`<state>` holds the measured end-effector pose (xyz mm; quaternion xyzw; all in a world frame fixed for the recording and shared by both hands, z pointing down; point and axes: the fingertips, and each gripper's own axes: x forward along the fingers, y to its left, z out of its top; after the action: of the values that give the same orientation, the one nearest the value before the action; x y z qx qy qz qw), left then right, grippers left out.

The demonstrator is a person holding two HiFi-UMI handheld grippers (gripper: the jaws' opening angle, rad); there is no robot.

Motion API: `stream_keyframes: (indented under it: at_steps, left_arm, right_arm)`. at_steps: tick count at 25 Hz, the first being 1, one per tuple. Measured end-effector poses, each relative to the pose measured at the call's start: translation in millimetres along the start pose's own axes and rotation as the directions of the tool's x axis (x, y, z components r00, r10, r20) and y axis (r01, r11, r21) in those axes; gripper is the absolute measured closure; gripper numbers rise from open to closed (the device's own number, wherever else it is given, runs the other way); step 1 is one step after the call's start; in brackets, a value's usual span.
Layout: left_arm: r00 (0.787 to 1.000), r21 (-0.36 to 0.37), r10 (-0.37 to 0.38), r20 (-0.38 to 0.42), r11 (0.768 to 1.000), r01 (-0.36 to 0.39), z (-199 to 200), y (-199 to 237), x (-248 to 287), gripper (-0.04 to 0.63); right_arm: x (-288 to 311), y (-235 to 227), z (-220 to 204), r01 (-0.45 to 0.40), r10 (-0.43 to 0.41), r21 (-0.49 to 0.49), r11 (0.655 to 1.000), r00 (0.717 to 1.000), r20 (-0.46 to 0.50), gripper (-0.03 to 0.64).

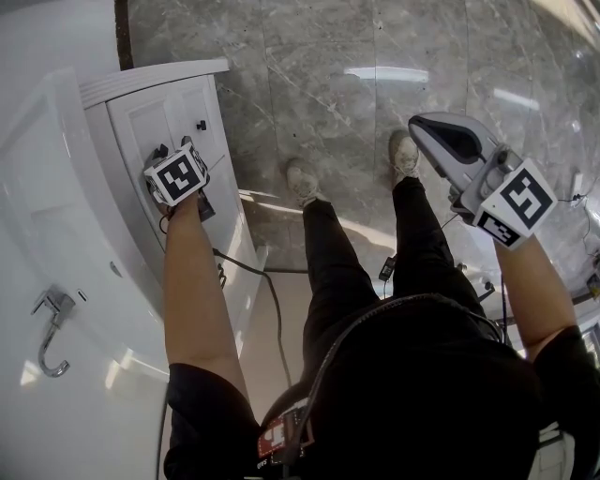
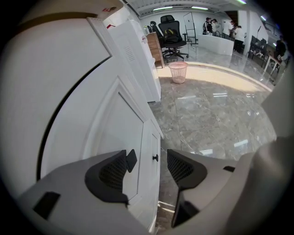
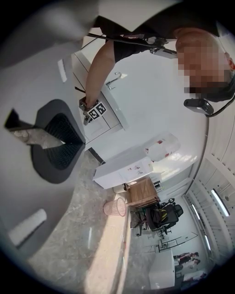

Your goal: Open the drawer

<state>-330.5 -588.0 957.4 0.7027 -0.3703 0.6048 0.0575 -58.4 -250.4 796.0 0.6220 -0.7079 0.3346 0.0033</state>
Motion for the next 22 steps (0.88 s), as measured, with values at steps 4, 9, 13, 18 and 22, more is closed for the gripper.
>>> stream_keyframes:
  at_steps: [4, 9, 13, 18, 22]
  left_arm:
    - [0.999, 0.045, -0.004, 0.038, 0.999, 0.003, 4, -24, -8, 0.319]
    - [0.999, 0.061, -0.006, 0.047, 0.998, 0.003, 3, -46, -19, 0.318]
    - [0.999, 0.059, -0.008, 0.048, 0.998, 0.005, 3, -59, -23, 0.318]
    - [0.999, 0.064, -0.010, 0.054, 0.998, 0.006, 3, -77, -30, 0.318]
    - [0.998, 0.051, -0.012, 0.059, 0.999, 0.009, 3, -92, -36, 0.318]
  right_arm:
    - [-1, -1, 2, 0.004, -0.004, 0.000, 1.000, 1.000, 0.007, 0.618]
    - [-9, -1, 7, 0.009, -0.008, -0.008, 1.000, 1.000, 0.019, 0.618]
    - [-19, -6, 5, 0.021, -0.021, 0.001, 1.000, 0.999, 0.024, 0.618]
    - [-28, -6, 2, 0.023, -0.023, 0.005, 1.000, 0.999, 0.032, 0.618]
    - [-41, -13, 0, 0.037, -0.038, 0.010, 0.999, 0.998, 0.042, 0.618]
